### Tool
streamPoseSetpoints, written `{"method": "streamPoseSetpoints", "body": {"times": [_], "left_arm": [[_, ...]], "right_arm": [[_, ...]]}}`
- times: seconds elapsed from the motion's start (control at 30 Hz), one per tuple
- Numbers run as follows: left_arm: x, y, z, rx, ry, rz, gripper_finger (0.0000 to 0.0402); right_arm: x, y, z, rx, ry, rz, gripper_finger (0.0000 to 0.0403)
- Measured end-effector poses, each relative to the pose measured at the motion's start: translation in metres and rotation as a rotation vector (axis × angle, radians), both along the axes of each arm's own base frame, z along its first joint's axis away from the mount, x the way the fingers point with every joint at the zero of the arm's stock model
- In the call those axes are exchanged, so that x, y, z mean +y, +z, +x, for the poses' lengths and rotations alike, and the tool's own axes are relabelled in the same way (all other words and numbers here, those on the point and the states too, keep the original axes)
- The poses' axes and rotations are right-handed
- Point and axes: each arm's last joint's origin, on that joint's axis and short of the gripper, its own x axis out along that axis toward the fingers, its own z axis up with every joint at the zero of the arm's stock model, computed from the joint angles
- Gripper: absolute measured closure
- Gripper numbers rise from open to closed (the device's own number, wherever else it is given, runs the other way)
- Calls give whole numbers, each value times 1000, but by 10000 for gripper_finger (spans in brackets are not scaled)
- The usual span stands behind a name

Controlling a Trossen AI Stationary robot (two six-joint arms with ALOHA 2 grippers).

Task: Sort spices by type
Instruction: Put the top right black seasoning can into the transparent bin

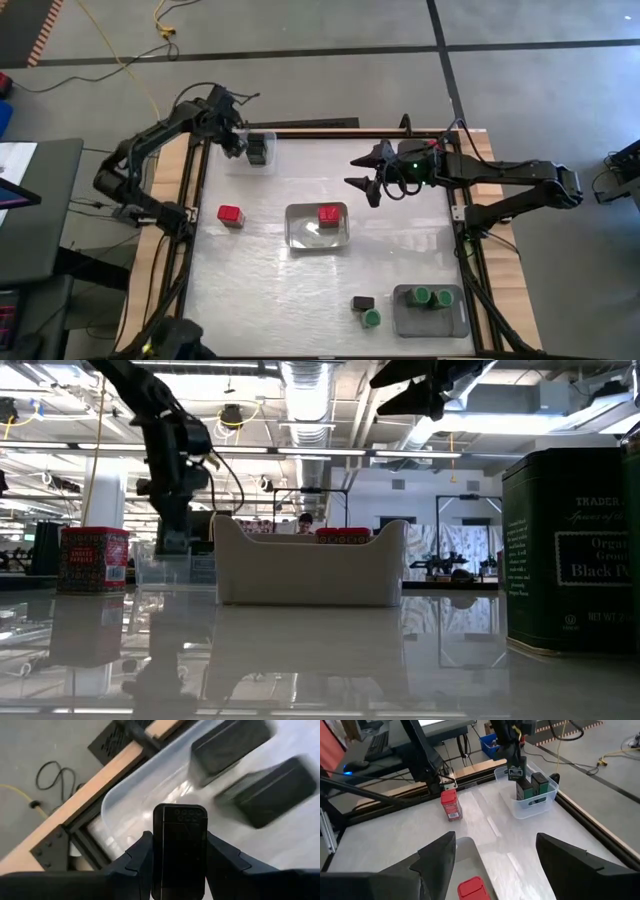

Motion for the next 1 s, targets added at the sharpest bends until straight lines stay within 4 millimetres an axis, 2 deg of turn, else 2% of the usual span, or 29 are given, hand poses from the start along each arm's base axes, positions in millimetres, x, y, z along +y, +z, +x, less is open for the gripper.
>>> {"method": "streamPoseSetpoints", "body": {"times": [0.23,0.4,0.73,1.0], "left_arm": [[13,-20,7,86,-148,-26,269],[19,-26,10,104,-200,-6,269],[22,-23,13,63,-269,31,269],[23,-23,13,36,-218,32,258]], "right_arm": [[0,0,0,-1,-3,2,100],[0,0,0,0,-3,2,100],[0,0,0,-2,-11,24,100],[0,-1,0,1,-12,27,100]]}}
